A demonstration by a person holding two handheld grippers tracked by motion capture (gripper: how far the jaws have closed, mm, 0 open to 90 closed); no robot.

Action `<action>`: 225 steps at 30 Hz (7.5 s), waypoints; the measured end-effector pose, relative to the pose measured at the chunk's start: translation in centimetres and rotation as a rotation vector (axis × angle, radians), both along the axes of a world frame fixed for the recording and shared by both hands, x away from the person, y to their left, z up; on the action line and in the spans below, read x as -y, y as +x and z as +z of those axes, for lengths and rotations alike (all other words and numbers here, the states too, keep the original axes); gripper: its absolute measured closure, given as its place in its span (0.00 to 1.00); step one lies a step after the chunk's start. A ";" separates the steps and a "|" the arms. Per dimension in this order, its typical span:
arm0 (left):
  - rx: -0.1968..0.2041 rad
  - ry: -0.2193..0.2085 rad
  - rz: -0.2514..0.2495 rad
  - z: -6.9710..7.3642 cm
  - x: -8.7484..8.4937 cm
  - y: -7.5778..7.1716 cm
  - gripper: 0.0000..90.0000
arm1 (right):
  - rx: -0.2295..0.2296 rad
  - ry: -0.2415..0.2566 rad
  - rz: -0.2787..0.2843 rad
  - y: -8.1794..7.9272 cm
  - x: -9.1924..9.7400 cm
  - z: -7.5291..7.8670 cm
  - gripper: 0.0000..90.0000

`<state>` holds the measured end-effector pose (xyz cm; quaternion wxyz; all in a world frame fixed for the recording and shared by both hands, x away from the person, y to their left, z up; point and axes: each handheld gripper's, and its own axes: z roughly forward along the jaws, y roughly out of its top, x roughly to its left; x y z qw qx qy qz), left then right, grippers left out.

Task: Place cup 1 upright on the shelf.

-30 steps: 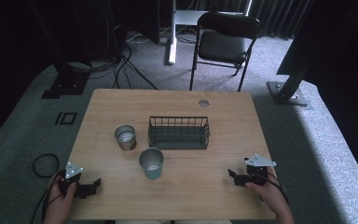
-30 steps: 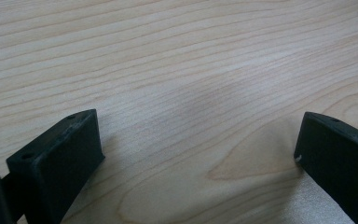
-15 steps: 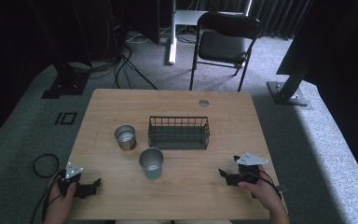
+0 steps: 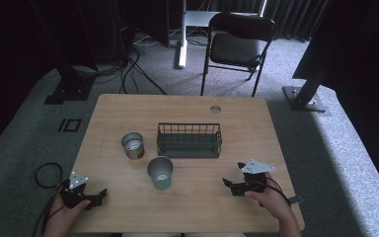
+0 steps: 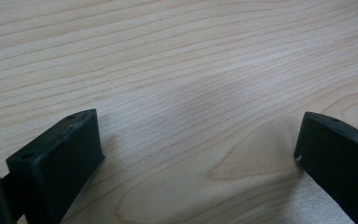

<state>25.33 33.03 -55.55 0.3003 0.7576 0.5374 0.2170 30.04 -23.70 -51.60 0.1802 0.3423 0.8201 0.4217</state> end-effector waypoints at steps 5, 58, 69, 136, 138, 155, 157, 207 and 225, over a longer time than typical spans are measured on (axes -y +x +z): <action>0.000 0.001 0.000 0.0 0.0 0.0 0.01 | 0.006 0.000 0.035 0.2 -1.1 0.2 0.14; 0.000 0.001 -0.009 0.0 0.0 0.0 0.01 | 0.020 0.039 0.325 0.3 -11.1 1.1 0.14; -0.001 0.002 -0.009 0.0 0.0 0.0 0.01 | 0.042 0.067 0.382 0.1 -13.9 1.2 0.14; -0.001 0.001 -0.009 0.0 0.0 0.0 0.01 | 0.106 0.208 0.424 2.3 -21.2 0.0 0.12; 0.000 0.001 -0.009 0.0 0.0 0.0 0.01 | 0.106 0.202 0.425 2.3 -21.3 -0.1 0.12; 0.000 0.001 -0.008 0.0 0.0 0.0 0.01 | 0.137 0.232 0.419 2.3 -22.7 1.7 0.14; 0.000 0.001 -0.009 0.0 0.0 0.0 0.01 | 0.142 0.228 0.422 2.4 -22.6 1.9 0.14; -0.001 0.001 -0.009 0.0 0.0 0.0 0.01 | 0.353 0.220 -0.036 7.1 -15.3 12.8 0.14; 0.000 0.001 -0.009 0.0 0.0 0.0 0.01 | 0.325 0.147 -0.323 10.0 -13.0 8.7 0.14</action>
